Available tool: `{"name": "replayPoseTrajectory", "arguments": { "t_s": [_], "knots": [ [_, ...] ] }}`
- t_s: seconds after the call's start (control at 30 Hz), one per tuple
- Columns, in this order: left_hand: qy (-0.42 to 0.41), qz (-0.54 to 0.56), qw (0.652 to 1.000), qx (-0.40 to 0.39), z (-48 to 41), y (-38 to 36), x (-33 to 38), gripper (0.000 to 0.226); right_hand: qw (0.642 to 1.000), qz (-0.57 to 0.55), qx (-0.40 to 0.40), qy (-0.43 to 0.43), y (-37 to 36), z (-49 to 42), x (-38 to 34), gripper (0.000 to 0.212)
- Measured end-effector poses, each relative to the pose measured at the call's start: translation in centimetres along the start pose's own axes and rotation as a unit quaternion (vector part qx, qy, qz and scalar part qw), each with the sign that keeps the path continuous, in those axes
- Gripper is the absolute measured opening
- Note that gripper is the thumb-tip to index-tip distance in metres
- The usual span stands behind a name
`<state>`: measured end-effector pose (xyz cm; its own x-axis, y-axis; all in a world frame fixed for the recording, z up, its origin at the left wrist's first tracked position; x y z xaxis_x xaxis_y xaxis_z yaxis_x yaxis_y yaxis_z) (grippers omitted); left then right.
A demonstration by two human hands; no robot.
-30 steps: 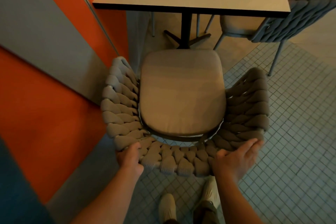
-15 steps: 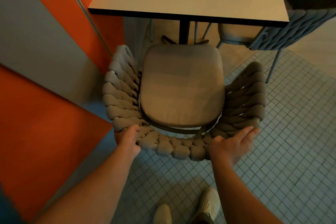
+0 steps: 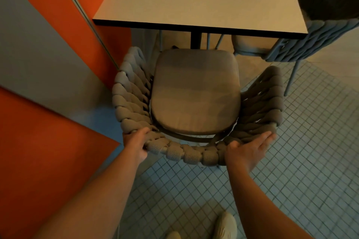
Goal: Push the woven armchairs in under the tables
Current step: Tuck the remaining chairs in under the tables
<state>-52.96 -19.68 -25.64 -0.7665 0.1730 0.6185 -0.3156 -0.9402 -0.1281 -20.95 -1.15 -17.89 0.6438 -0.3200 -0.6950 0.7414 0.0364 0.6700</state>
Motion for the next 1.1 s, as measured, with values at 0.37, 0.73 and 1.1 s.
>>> {"name": "replayPoseTrajectory", "arguments": {
  "t_s": [0.37, 0.73, 1.1],
  "knots": [
    [0.031, 0.03, 0.998, -0.048, 1.0, -0.4, -0.7, 0.054, 0.882, -0.419, -0.036, -0.213, -1.7, -1.6, 4.7, 0.062],
    [0.03, 0.036, 0.998, -0.042, 3.2, 0.1, -2.3, 0.055, 0.863, -0.455, -0.034, -0.216, -0.2, -0.5, 5.9, 0.061],
    [0.016, 0.039, 0.999, -0.026, 5.0, 0.5, -3.0, 0.059, 0.857, -0.467, -0.031, -0.214, 1.3, 0.9, 7.4, 0.058]
  ]
}}
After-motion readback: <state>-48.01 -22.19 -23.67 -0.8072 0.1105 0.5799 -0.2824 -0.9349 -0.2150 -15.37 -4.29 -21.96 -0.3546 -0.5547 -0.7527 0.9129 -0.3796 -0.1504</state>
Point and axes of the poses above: each hand's wrist, its own z-axis away from the middle knuckle, its own y-axis out of the back of the hand, x = y × z, the point moved 9 cm from there along -z, towards the middle knuckle, and after that the axes turned 5 degrees about -x, right-handed, at the moved point
